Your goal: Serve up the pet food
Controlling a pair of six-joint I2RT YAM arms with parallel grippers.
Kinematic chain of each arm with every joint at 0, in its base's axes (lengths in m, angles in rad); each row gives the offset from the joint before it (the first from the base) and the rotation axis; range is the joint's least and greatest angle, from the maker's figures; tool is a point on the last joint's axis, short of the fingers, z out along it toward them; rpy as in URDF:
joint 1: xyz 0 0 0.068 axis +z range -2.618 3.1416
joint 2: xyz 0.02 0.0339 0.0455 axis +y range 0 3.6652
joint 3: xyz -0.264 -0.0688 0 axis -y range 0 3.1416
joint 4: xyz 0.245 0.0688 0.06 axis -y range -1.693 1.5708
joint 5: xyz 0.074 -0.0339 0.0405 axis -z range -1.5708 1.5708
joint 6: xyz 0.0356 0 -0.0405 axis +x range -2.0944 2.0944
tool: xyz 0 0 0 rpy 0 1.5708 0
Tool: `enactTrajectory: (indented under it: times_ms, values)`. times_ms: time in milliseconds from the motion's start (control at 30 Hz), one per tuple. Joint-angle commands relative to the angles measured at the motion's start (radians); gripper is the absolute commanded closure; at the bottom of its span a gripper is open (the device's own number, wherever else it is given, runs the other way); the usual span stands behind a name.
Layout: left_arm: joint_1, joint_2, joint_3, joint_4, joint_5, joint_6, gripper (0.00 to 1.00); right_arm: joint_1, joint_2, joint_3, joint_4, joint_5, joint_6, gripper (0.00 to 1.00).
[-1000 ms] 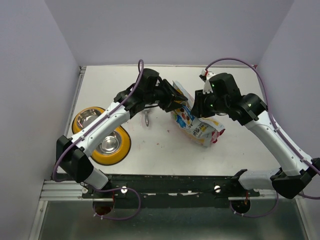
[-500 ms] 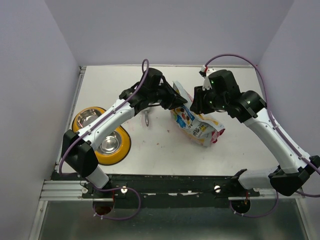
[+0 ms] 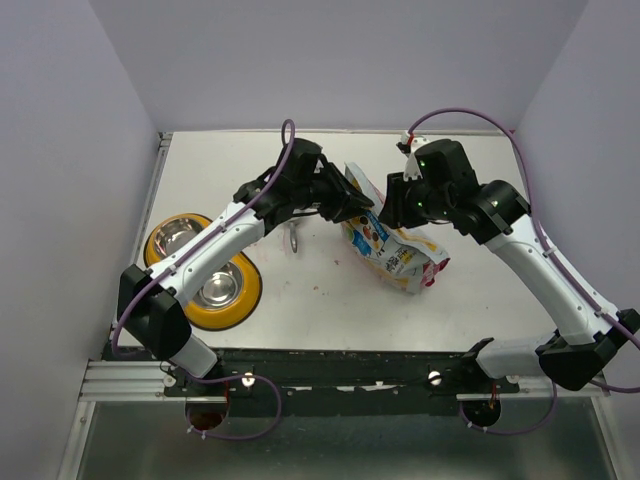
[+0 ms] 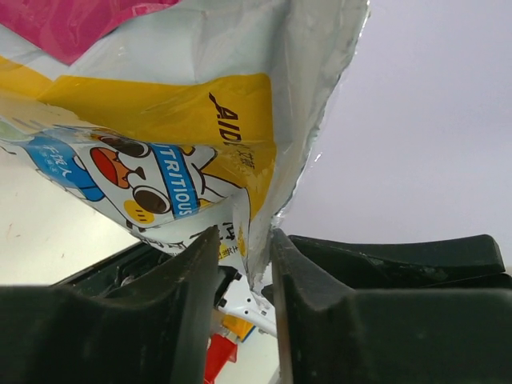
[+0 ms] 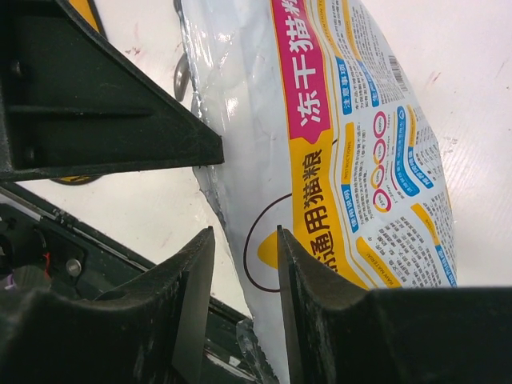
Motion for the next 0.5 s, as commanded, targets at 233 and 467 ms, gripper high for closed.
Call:
enactTrajectory:
  times_ms: [233, 467]
  values:
    - [0.002, -0.049, -0.001, 0.011, 0.016, 0.016, 0.70, -0.002, 0.009, -0.009, 0.009, -0.043, 0.008, 0.55]
    - [0.002, -0.051, 0.002, 0.008, 0.020, 0.019, 0.73, -0.005, 0.006, -0.015, 0.012, -0.054, 0.007, 0.54]
